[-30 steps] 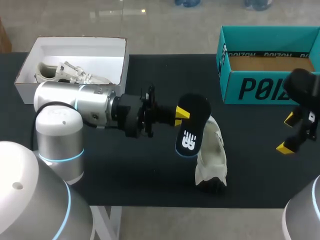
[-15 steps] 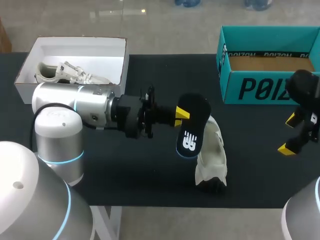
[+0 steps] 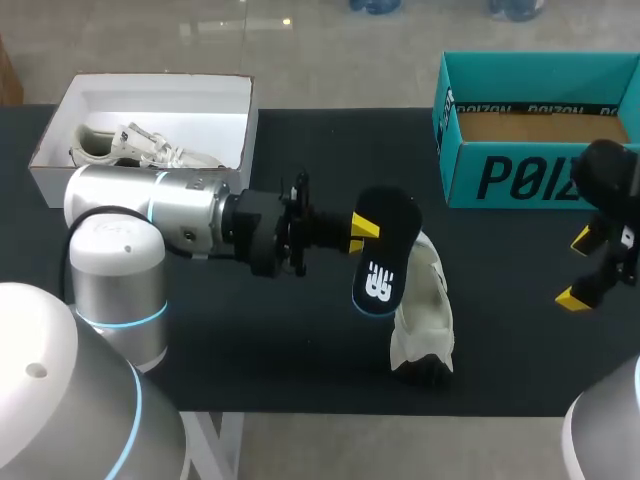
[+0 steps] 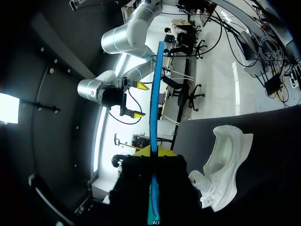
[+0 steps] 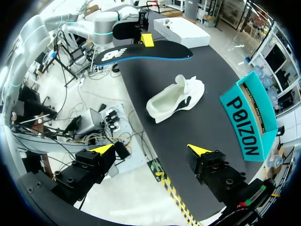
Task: Take the shoe out of the shoebox, open the shoe tongue, remove and reinsert the insole, then place the shoe into the shoebox
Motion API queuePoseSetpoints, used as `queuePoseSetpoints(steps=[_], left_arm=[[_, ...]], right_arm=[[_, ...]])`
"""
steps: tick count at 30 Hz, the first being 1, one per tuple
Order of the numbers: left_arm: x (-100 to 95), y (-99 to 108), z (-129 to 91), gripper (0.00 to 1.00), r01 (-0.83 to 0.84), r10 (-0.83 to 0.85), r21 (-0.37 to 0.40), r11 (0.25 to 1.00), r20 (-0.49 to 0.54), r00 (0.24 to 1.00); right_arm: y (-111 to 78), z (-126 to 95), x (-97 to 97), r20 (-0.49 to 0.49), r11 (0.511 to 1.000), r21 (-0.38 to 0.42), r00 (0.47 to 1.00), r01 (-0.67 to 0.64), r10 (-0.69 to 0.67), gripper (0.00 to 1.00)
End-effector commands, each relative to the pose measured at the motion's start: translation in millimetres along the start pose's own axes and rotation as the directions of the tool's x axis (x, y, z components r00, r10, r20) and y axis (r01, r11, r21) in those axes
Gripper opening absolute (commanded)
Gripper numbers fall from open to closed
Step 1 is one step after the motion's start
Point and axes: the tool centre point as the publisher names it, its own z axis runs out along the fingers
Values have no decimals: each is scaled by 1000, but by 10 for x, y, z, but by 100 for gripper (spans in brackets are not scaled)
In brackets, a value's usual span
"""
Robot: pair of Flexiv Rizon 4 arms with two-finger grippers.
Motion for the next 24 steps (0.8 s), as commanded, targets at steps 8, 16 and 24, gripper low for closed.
queuePoseSetpoints(steps=[8, 16, 24], left_arm=[[6, -9, 17, 0, -1, 1, -3, 1000, -1, 1000], [164, -162, -130, 0, 95, -94, 3, 996, -91, 991], [551, -467, -88, 0, 284, -277, -7, 959, -238, 931]], right_arm=[[28, 3, -25, -5, 1000, 6, 1000, -1, 1, 100], [28, 3, -25, -5, 1000, 6, 1000, -1, 1, 100], [28, 3, -25, -5, 1000, 6, 1000, -1, 1, 100]])
